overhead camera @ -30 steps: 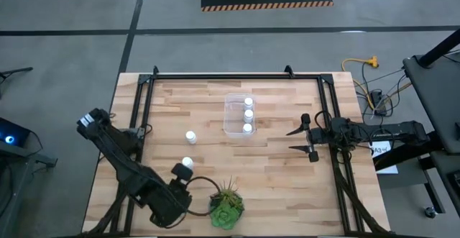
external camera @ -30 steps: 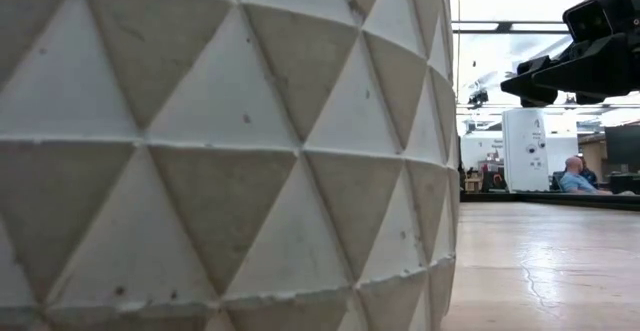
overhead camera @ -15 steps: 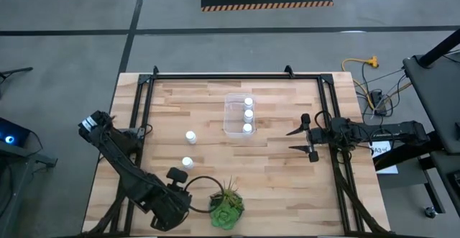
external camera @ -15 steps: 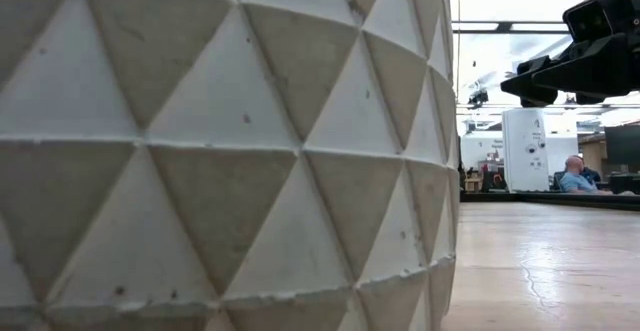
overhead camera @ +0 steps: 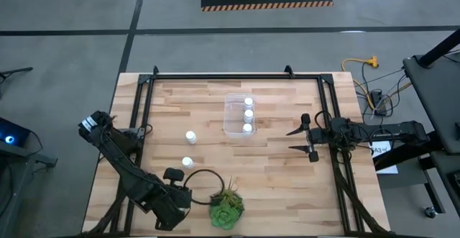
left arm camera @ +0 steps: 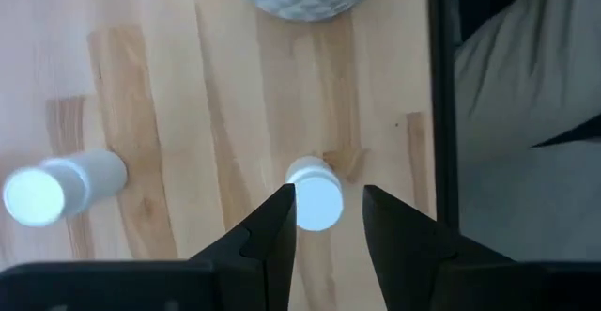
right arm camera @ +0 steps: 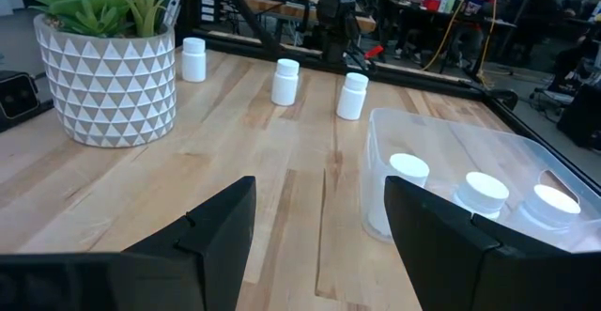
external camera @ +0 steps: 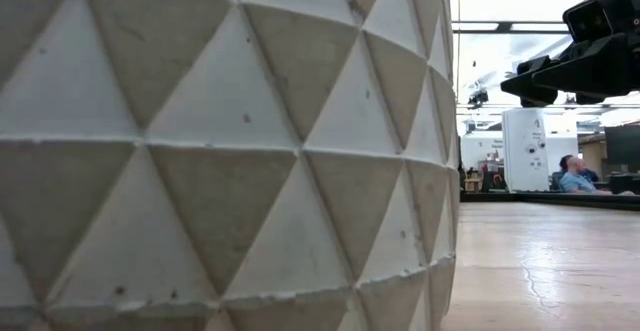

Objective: Pick and place pill bottles into a basket
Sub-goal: Put the white pill bottle into the transparent bin

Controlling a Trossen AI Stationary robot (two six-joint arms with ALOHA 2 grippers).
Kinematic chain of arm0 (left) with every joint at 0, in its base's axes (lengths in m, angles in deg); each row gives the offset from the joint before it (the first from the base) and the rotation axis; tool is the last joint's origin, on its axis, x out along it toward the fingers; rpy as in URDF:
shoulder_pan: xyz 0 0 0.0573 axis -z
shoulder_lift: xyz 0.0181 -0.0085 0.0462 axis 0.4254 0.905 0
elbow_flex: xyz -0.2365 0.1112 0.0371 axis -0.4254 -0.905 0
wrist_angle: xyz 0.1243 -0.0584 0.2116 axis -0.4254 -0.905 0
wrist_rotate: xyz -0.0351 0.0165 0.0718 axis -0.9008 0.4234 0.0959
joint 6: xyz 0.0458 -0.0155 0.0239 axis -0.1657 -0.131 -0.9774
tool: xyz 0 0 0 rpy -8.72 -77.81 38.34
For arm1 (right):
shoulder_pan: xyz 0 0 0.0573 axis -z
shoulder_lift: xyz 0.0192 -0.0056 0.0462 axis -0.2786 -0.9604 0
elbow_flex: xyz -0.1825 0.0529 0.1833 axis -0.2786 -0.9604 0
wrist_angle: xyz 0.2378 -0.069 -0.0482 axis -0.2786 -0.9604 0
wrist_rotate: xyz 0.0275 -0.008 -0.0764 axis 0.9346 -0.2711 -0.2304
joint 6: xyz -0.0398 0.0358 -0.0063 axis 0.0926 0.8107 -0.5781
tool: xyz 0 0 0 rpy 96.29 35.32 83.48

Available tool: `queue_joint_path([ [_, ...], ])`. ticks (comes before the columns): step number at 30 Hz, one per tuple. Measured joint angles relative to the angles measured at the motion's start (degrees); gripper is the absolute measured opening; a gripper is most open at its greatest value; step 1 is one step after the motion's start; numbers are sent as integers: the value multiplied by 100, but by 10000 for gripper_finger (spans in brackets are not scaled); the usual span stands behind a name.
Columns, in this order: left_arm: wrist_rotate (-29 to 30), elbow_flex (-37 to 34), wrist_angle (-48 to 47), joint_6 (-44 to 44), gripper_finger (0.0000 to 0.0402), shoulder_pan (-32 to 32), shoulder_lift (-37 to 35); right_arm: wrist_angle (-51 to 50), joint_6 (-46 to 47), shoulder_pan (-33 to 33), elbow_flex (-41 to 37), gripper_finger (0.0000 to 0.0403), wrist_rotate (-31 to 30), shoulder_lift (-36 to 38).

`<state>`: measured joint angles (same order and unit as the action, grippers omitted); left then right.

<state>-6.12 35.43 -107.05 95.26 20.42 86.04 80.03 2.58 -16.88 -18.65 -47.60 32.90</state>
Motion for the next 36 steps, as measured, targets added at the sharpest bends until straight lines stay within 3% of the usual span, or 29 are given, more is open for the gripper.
queue_joint_path([
  [12, -72, -1014, -17, 551, 107, 10, -2, 0, 0, 0, 2, 226, 0, 0],
  [26, -371, -1096, 830, 674, 112, 64, -7, 0, 0, -2, 2, 226, 0, 0],
  [30, -406, -1106, 831, 786, 143, 66, -7, 0, 0, 0, 2, 226, 0, 0],
  [36, -433, -1098, 838, 915, 221, 66, -7, 0, -2, 0, 2, 226, 0, 0],
])
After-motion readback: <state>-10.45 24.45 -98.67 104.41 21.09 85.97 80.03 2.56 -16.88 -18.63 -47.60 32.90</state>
